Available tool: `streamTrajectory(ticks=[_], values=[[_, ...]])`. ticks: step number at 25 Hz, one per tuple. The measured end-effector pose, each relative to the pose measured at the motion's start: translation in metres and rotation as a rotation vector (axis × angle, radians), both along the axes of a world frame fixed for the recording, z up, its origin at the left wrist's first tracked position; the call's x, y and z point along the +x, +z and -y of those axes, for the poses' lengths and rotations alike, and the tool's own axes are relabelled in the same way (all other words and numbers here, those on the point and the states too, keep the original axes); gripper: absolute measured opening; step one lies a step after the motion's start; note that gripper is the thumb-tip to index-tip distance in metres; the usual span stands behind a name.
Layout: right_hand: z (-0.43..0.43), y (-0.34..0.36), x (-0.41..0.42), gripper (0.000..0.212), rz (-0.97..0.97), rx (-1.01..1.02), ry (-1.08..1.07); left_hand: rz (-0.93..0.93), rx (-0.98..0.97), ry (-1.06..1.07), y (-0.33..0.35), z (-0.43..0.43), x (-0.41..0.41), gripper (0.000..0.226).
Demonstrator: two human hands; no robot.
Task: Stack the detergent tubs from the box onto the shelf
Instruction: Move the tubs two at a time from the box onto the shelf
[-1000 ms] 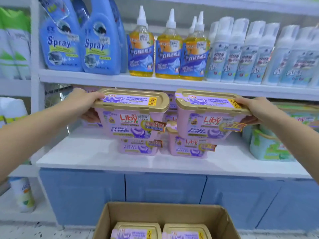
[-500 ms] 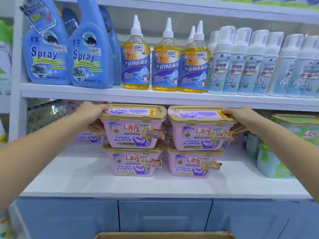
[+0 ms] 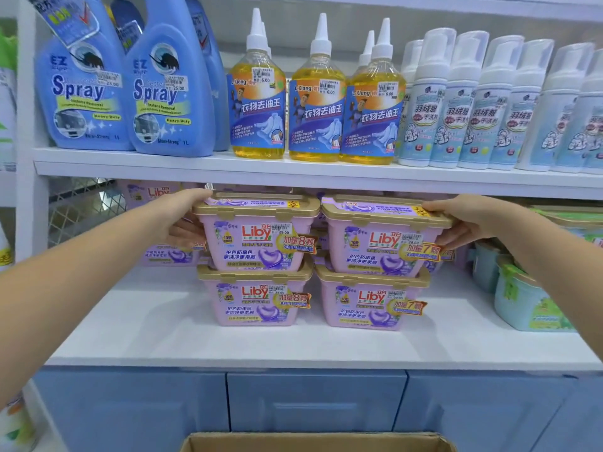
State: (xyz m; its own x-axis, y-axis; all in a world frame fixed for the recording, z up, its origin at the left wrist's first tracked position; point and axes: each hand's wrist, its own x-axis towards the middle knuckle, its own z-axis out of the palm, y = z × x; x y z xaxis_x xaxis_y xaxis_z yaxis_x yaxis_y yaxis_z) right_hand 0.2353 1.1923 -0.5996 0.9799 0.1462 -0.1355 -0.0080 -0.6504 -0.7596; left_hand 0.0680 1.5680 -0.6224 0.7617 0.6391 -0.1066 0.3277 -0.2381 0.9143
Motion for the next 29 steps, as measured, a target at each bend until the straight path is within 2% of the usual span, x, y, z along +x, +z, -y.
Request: streamTrajectory(ticks=[3, 5, 8, 10, 11, 13, 14, 16, 17, 18, 23, 29], values=[[-0.002, -0.003, 0.009, 0.041, 0.003, -0.070, -0.018, 0.026, -0.019, -0.029, -0.007, 0.006, -0.001, 0.037], [-0.002, -0.010, 0.012, 0.049, 0.001, -0.027, -0.015, 0.105, -0.034, -0.004, -0.014, 0.010, 0.000, 0.038], [0.013, -0.033, 0.011, 0.065, -0.015, 0.299, -0.037, 0.245, -0.155, 0.049, -0.025, 0.010, -0.006, 0.049], [0.029, -0.069, -0.001, 0.058, -0.017, 0.494, -0.078, 0.347, -0.215, 0.137, -0.051, 0.004, -0.015, 0.047], [0.036, -0.095, -0.005, 0.047, 0.019, 0.464, -0.079, 0.361, -0.193, 0.184, -0.072, 0.003, -0.020, 0.040], [0.039, -0.144, -0.024, 0.028, 0.056, 0.271, -0.026, 0.231, -0.043, 0.171, -0.124, 0.000, -0.028, 0.022], [0.035, -0.163, -0.031, 0.031, 0.065, 0.192, 0.046, 0.115, 0.024, 0.087, -0.144, 0.006, -0.032, 0.034], [0.018, -0.183, -0.039, 0.041, 0.072, 0.147, 0.133, -0.028, 0.098, -0.117, -0.168, 0.017, -0.032, 0.078], [0.009, -0.190, -0.039, 0.043, 0.091, 0.159, 0.144, -0.034, 0.115, -0.169, -0.173, 0.020, -0.027, 0.089], [-0.001, -0.194, -0.038, 0.047, 0.109, 0.201, 0.139, -0.024, 0.132, -0.174, -0.174, 0.025, -0.022, 0.090], [-0.016, -0.212, -0.021, 0.101, 0.218, 0.231, 0.071, -0.037, 0.389, -0.005, -0.181, 0.030, -0.003, 0.050], [0.004, -0.210, -0.006, 0.107, 0.231, 0.206, 0.063, 0.003, 0.431, -0.010, -0.185, 0.045, 0.017, 0.044]])
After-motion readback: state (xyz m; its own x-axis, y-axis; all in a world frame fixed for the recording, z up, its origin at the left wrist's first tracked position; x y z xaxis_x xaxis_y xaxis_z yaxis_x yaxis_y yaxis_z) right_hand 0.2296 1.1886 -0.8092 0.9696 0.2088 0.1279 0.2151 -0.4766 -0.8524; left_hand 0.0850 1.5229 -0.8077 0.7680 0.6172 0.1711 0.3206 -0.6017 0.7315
